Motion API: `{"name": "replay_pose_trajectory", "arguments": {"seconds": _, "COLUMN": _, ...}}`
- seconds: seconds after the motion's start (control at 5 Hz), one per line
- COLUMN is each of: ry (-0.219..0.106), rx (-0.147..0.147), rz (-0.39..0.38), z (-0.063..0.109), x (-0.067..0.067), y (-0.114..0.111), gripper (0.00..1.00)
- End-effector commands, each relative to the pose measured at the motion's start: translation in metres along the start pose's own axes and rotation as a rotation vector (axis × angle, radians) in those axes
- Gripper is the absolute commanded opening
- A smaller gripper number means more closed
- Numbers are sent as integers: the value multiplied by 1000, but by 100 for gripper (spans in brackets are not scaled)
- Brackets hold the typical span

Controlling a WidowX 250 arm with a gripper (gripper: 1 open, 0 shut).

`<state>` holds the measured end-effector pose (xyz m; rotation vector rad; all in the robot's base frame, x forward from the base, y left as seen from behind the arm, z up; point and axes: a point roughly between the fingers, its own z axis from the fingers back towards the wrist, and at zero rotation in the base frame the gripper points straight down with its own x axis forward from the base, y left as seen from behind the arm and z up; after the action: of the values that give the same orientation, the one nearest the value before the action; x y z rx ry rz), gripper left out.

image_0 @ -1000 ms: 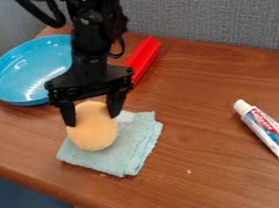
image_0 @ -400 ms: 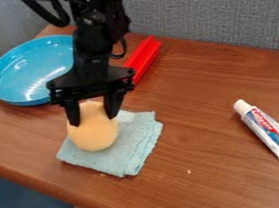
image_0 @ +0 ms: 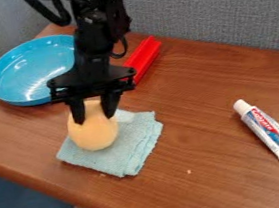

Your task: Put the yellow ball on the blue plate

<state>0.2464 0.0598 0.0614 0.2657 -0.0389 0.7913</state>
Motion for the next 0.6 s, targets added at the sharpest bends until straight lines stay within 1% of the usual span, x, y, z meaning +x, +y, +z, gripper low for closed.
{"name": "replay_pose_trajectory", "arguments": {"seconds": 0.0, "ry": -25, "rx": -27, "rz": -5, "z": 11, "x": 8, "y": -2, "gripper": 0}}
{"name": "replay_pose_trajectory", "arguments": {"seconds": 0.4, "ry": -10, "rx": -39, "rz": -10, "z": 18, "x": 11, "y": -1, "gripper": 0}}
